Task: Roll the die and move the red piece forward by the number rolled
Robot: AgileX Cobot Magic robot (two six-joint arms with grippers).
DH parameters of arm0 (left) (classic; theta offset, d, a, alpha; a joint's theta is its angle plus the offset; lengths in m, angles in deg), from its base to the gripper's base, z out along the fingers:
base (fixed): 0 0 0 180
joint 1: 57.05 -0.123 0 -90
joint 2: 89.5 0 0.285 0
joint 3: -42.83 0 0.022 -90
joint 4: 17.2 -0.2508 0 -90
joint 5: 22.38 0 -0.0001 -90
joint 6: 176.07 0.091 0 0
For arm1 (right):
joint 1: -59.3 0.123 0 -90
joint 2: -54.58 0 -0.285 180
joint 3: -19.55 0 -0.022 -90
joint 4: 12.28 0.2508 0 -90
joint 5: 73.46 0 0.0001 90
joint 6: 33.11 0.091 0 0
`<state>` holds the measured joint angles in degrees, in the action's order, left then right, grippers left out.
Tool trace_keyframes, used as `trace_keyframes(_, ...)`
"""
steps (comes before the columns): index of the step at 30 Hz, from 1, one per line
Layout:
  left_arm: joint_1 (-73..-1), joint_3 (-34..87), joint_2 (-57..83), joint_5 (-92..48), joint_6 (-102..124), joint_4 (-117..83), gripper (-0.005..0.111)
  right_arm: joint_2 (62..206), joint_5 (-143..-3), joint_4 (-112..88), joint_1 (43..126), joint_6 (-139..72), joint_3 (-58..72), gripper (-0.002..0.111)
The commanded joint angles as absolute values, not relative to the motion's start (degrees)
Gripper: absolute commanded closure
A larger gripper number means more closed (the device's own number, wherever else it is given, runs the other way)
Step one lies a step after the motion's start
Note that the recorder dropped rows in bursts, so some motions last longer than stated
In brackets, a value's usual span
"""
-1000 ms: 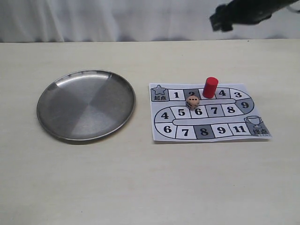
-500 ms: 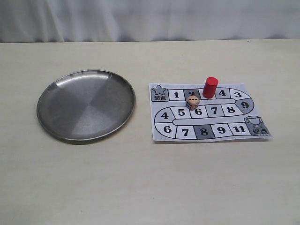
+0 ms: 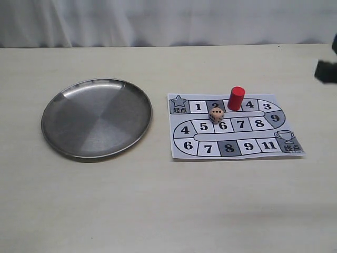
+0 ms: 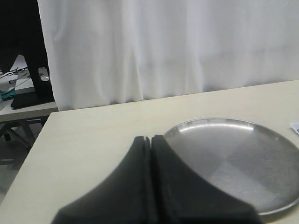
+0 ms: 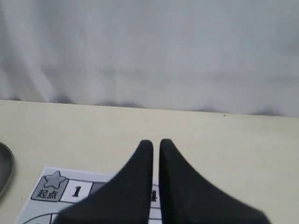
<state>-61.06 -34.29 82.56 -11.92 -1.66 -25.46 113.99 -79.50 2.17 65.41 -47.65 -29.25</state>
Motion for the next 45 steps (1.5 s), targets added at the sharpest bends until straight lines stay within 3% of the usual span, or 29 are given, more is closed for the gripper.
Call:
trace_keyframes(1,-61.3,-34.4,82.7,-12.5,-1.6,-25.4,0.107,110.1,-90.2,2.3,65.4,-42.8,-41.7,0.104)
trace_keyframes(8,-61.3,-34.4,82.7,-12.5,-1.6,-25.4,0.107,104.0,-93.1,1.8,65.4,-39.3,-50.4,0.104)
trace_keyframes(18,-61.3,-34.4,82.7,-12.5,-1.6,-25.4,0.107,85.8,-79.4,1.8,65.4,-39.2,-51.7,0.104)
trace_keyframes(25,-61.3,-34.4,82.7,-12.5,-1.6,-25.4,0.107,73.1,-77.5,1.8,65.4,-38.0,-57.7,0.104)
trace_keyframes(32,-61.3,-34.4,82.7,-12.5,-1.6,-25.4,0.107,63.5,-65.1,-4.2,65.4,-38.2,-57.7,0.104)
trace_keyframes(45,-61.3,-34.4,82.7,-12.5,-1.6,-25.4,0.107,62.4,-66.5,0.6,65.4,-35.7,-57.7,0.104)
